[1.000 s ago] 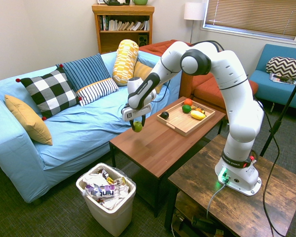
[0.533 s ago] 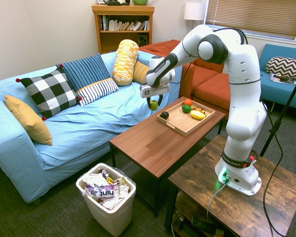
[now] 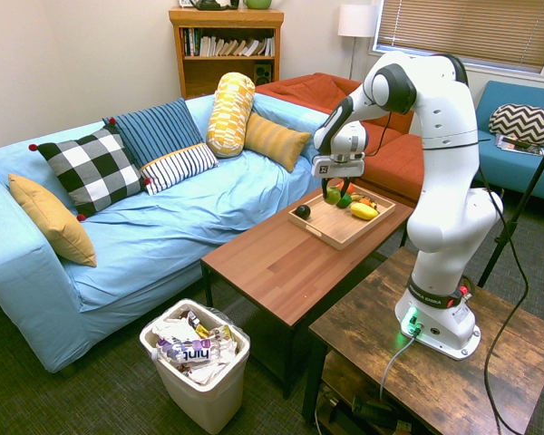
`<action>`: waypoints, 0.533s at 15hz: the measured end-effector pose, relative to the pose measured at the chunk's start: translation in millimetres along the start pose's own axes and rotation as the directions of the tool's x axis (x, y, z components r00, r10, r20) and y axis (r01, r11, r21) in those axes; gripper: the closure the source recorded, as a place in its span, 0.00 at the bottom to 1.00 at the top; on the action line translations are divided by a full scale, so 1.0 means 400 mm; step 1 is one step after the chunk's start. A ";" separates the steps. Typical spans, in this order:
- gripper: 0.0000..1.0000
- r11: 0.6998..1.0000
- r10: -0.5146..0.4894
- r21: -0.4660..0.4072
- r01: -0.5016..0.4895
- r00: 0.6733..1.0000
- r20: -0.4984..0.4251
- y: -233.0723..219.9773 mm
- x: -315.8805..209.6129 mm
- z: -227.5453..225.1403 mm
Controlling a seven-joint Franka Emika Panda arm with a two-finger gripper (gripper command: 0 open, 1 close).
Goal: Put the apple in the tray
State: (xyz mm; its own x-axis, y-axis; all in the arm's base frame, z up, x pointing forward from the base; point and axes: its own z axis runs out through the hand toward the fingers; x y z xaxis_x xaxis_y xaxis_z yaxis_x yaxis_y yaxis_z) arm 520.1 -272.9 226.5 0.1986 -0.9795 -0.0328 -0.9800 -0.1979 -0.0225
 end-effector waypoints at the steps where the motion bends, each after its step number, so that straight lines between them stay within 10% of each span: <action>1: 1.00 1.000 0.011 -0.009 -0.011 1.000 0.009 0.015 0.019 0.023; 8: 1.00 0.998 0.034 -0.049 -0.032 0.998 0.054 0.047 0.084 0.164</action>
State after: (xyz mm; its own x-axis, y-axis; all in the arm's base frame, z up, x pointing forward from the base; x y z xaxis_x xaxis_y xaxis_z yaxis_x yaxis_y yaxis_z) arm 509.4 -307.2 159.3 0.1654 -0.9824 -0.0870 -0.9853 -0.1684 0.0279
